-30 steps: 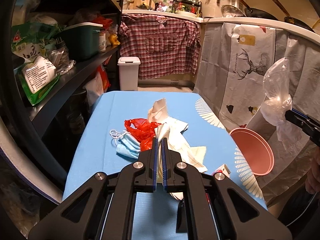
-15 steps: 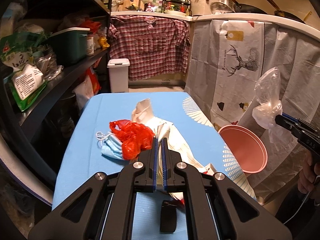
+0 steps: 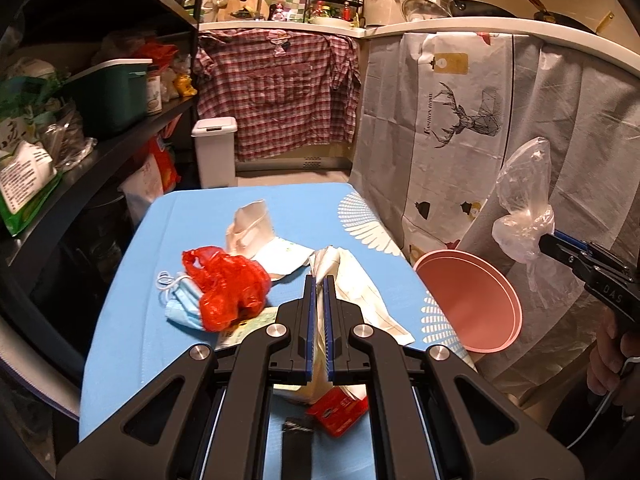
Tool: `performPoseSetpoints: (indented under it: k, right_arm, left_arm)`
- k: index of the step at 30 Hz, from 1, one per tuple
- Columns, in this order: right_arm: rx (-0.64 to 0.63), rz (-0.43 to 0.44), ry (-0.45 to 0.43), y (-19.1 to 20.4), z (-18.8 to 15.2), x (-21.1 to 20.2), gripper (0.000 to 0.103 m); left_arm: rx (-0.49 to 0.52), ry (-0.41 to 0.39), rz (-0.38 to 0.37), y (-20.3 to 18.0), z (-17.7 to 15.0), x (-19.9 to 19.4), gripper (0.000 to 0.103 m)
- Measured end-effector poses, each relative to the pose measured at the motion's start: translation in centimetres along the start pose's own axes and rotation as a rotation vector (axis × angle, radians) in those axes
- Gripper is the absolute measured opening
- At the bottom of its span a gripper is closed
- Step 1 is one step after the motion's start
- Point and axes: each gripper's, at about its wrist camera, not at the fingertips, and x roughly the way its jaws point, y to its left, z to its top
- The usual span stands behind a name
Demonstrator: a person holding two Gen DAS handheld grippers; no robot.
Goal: Collect trash
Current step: 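Carry the plastic bag and paper mask in both tools over the pink bin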
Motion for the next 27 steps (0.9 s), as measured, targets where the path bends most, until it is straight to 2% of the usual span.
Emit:
performPoseSetpoints:
  k: [27]
  right_arm:
    - [0.063,-0.100,0.020,-4.4,-0.4,0.7,0.027]
  left_arm:
    - [0.045,0.034,-0.091,-5.9,0.7,4.5,0.004]
